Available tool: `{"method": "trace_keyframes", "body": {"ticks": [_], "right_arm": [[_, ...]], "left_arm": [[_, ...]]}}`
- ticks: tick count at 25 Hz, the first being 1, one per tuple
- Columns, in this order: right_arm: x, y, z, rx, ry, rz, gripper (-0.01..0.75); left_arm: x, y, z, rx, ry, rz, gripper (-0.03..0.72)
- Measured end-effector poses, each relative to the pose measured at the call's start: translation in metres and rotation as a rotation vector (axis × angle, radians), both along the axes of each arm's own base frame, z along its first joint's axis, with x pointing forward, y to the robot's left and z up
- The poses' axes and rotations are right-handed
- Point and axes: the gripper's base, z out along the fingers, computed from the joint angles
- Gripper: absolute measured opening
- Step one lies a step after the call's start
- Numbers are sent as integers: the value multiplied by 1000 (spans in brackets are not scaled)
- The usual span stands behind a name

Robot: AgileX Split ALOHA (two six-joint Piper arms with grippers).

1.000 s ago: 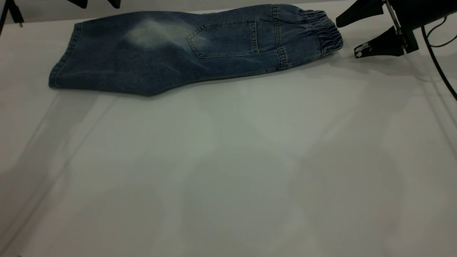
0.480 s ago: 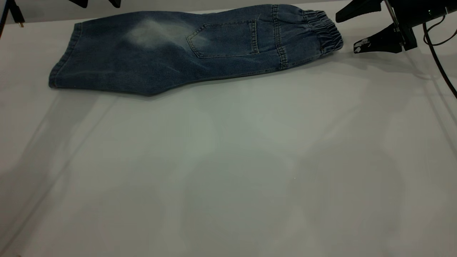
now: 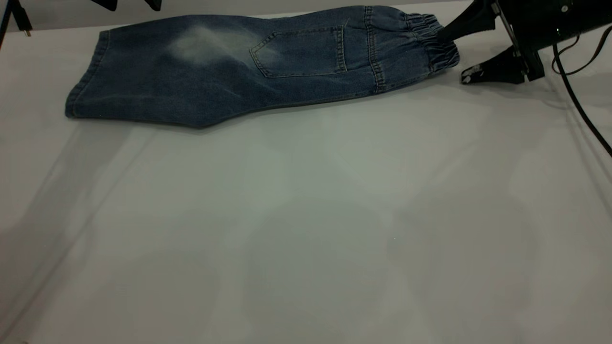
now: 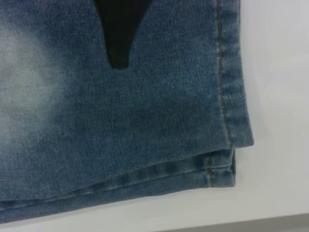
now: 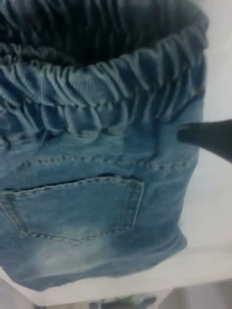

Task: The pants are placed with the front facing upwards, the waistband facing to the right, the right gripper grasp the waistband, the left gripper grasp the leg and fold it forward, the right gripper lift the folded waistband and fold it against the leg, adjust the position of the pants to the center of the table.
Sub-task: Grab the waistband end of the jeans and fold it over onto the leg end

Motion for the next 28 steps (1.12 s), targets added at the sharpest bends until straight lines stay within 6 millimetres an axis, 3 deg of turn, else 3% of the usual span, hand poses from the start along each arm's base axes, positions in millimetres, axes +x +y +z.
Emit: {"method": "trace_keyframes", "body": {"ticks": [16,28], "right_arm": [[24,8,-3,0,-49,-38,591],[31,27,-5,26,-64,16,570]], "left_arm": [[0,0,0,0,1,0,538],[0,0,0,0,-2,-1,538]]}}
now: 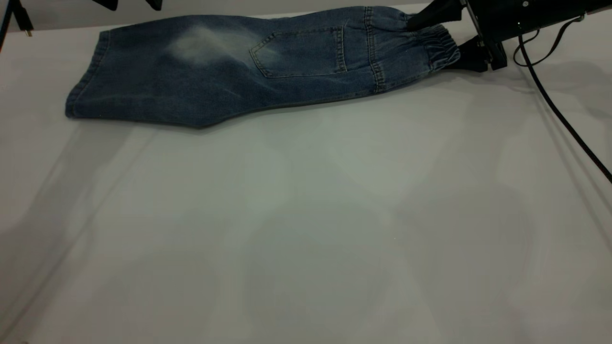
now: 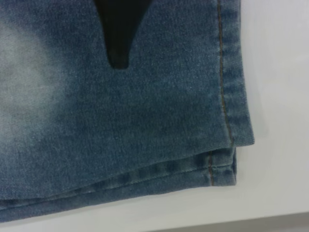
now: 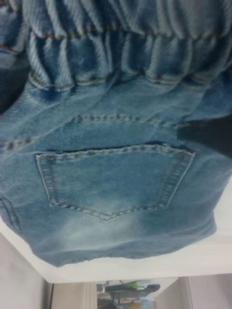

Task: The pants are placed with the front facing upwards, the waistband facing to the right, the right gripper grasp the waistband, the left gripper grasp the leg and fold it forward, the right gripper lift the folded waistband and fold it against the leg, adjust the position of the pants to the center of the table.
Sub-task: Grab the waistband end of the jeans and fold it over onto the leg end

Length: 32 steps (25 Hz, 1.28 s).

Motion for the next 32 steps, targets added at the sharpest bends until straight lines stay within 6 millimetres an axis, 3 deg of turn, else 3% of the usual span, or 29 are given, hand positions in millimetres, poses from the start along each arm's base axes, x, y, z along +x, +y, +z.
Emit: {"method": "trace_keyframes", "body": {"ticks": [4,12,14,21,28,32], "right_arm": [[0,0,-1,-9,0,2,479],[1,1,4,1,-39,48,139],[3,2,11,16,-57,68,85],[6,1,28,-29,-68,122,76],[6,3,48,-67,-100,155,76],[5,12,54,-122,-114,195,76]], "left_arm": [[0,0,0,0,0,0,538],[0,0,0,0,0,0,538],[0,0,0,0,1,0,538],[-1,-8,1,26,13,-54,538],[6,-50,21,55,17,-174,538],[10,-70,14,65,83,-222,538]]}}
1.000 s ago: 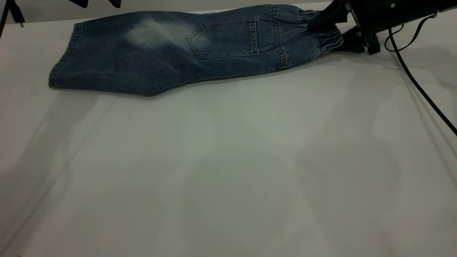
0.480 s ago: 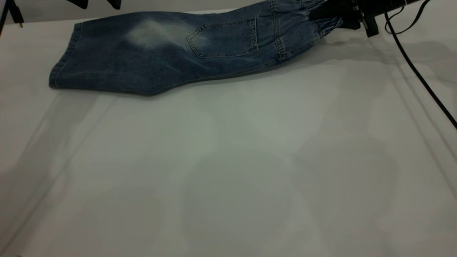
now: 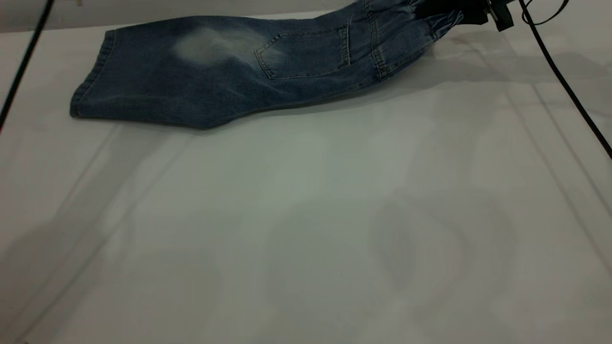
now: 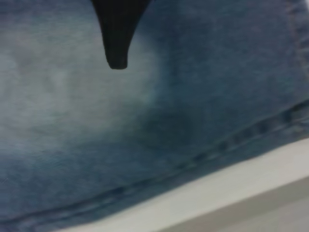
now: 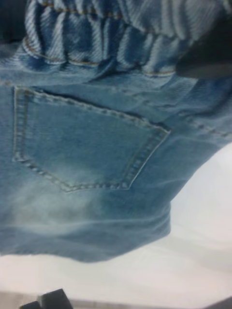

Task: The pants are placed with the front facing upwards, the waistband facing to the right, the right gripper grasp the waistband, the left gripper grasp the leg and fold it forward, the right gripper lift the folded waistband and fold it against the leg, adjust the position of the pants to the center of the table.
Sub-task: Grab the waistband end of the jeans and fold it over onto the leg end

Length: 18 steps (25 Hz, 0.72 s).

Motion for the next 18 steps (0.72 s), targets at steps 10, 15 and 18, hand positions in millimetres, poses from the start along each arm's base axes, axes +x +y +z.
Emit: {"method": "trace_keyframes", "body": {"ticks": [10,15,18], "right_arm": [[-3,9,0,-34,16,28,76],[-4,9,2,-27,24,41,76],[-4,10,8,-27,12,42,76]], "left_arm": [[9,-51,-34,1,161,-77,538],[9,-62,-54,17,207,-100,538],[8,-62,-57,27,214,-102,538]]}}
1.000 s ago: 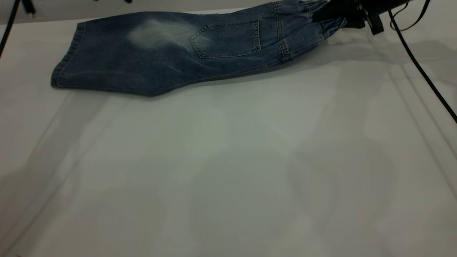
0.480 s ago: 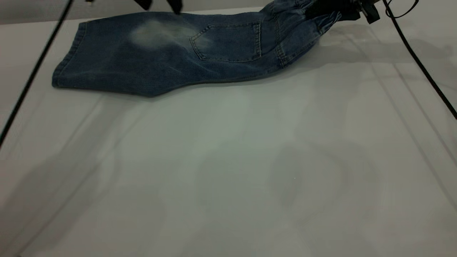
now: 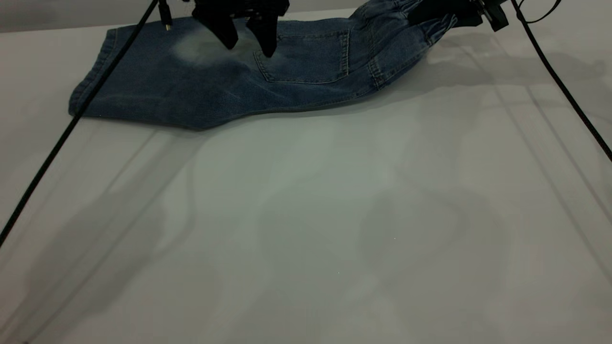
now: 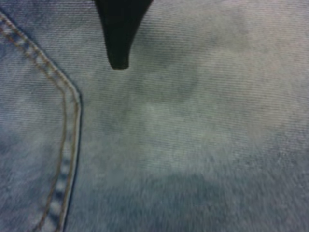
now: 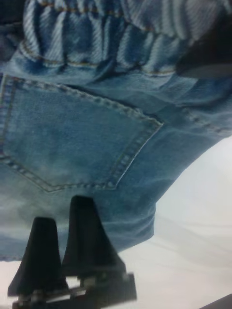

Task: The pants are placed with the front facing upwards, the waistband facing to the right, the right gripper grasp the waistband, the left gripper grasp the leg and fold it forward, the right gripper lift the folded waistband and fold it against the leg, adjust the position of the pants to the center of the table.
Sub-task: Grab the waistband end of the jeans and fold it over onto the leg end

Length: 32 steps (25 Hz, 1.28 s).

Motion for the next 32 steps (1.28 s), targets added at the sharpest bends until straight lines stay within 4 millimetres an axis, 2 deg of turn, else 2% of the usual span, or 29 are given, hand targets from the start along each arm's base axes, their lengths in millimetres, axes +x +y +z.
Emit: {"method": "trace_keyframes", "body": {"ticks": [3,6,12,18,25,32], "right_arm": [[0,5,15,3,-29,8,76],[-1,16,25,3,-50,29,76],[-3,29,29,7,-57,54,76],[-6,45,34,15,-65,89,76],[-10,73,61,31,-124,149,76],[-14,106,78,47,-150,204,76]], "left_arm": [[1,1,0,17,-8,-4,538],[0,2,-9,27,11,-5,538],[-3,2,-26,42,58,-7,538],[-3,2,-26,43,58,-7,538],[-3,2,-26,43,57,-9,538],[-3,2,-26,45,59,-11,538]]}}
